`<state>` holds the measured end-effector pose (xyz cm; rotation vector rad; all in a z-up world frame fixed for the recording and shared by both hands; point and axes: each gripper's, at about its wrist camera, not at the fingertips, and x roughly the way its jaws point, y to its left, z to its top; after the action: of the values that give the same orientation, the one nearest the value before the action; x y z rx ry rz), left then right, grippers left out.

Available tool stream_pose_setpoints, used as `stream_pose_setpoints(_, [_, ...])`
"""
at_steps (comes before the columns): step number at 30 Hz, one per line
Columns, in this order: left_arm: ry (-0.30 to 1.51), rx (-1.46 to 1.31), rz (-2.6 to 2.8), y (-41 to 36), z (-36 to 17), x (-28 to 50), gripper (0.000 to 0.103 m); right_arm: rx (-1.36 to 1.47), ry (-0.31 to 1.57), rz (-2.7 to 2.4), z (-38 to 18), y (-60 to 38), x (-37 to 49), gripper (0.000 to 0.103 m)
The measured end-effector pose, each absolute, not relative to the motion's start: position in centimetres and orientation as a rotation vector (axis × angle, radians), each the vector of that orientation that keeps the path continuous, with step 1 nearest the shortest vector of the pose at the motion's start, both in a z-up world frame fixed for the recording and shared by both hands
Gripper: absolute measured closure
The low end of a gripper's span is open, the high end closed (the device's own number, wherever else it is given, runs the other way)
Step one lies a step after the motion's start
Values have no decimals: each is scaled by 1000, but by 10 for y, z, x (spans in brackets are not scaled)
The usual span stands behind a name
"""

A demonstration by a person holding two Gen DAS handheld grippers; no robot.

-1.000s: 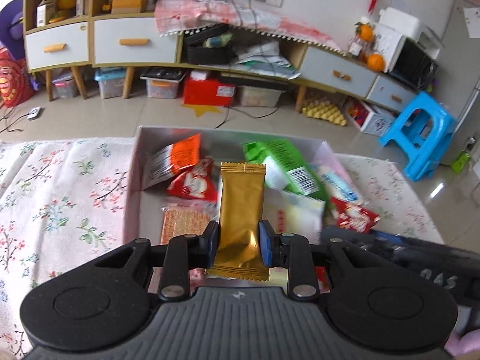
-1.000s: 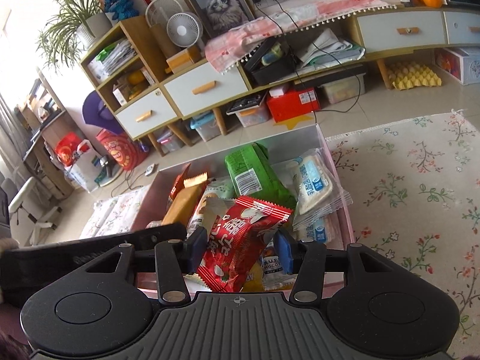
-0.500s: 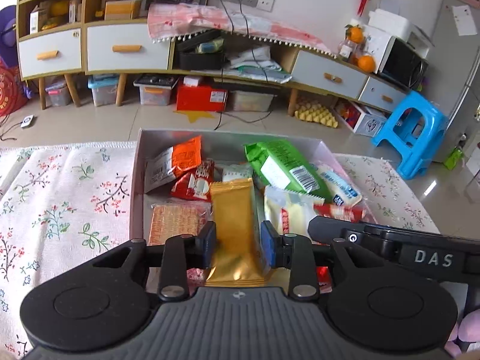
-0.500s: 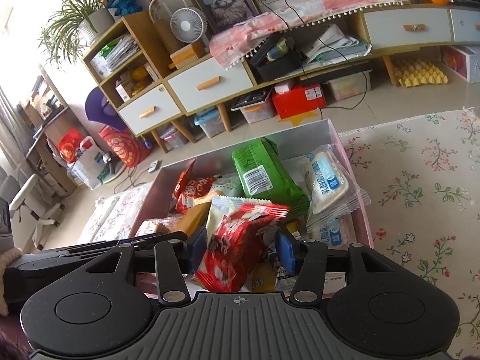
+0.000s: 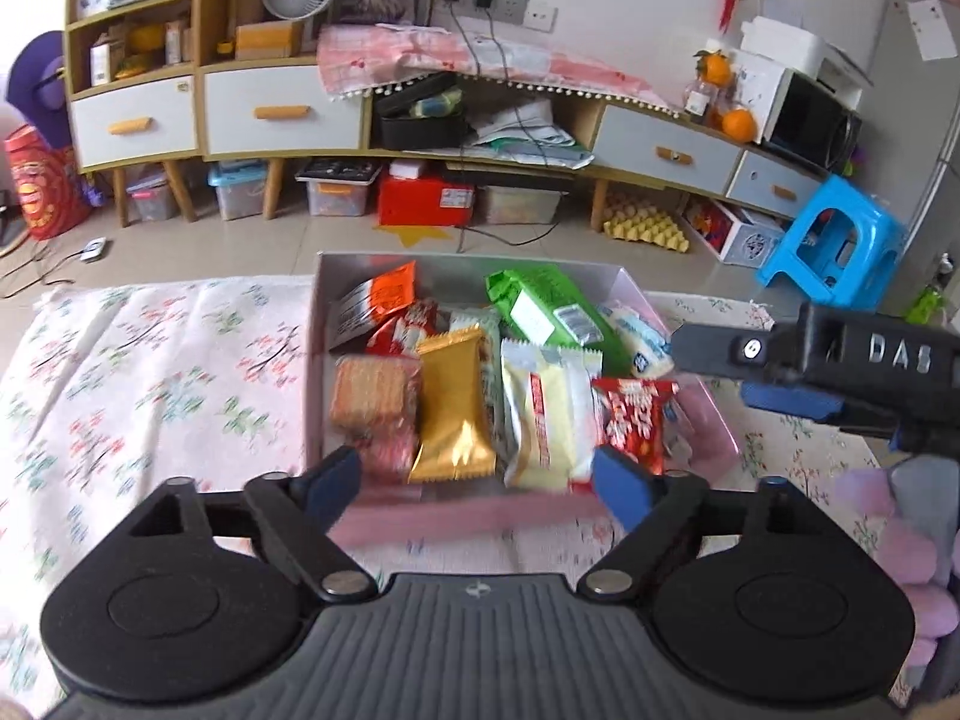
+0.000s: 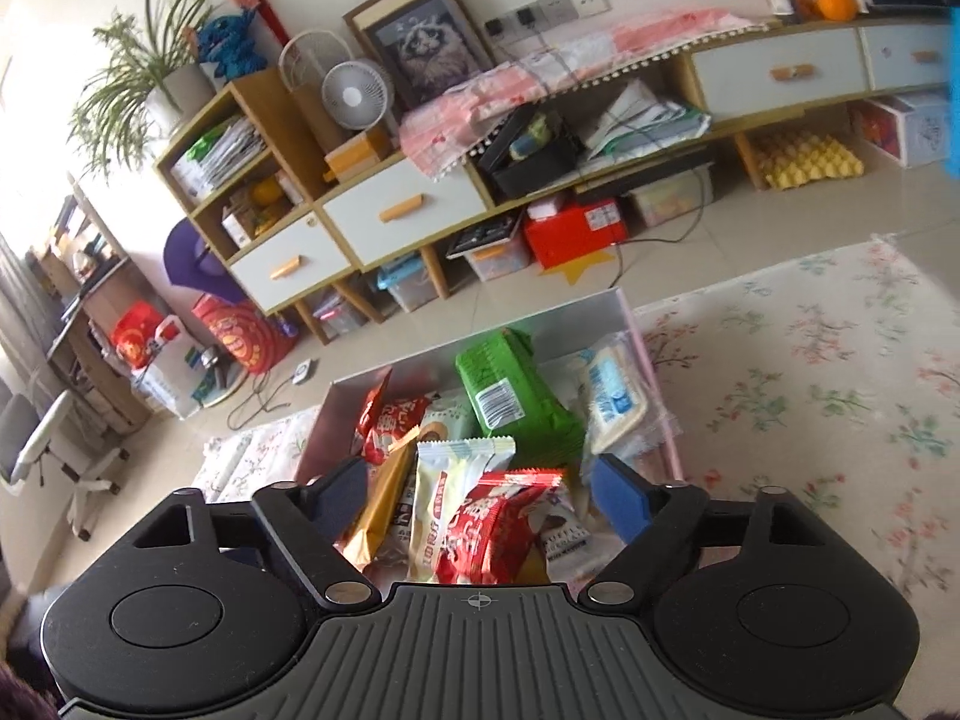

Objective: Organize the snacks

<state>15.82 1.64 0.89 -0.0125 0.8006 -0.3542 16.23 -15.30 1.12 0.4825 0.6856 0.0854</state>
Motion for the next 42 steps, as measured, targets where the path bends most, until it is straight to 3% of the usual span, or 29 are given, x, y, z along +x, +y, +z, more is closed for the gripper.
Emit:
stream_pose_setpoints(5, [820,-6,-279,23,21,130,1,390,747,47,30,-140,135,14])
stream_pose_setpoints(7, [827,-5,-255,26,24,117,1,349,764,21,37,-134,120,9])
stream_pose_setpoints(22, [859,34,-128,31,24,47,0,130,857,-24,46,-93,22,4])
stream_pose_setpoints(42, [885,70,-49,30,4,35,0,84,883,-72,14,-97,18,4])
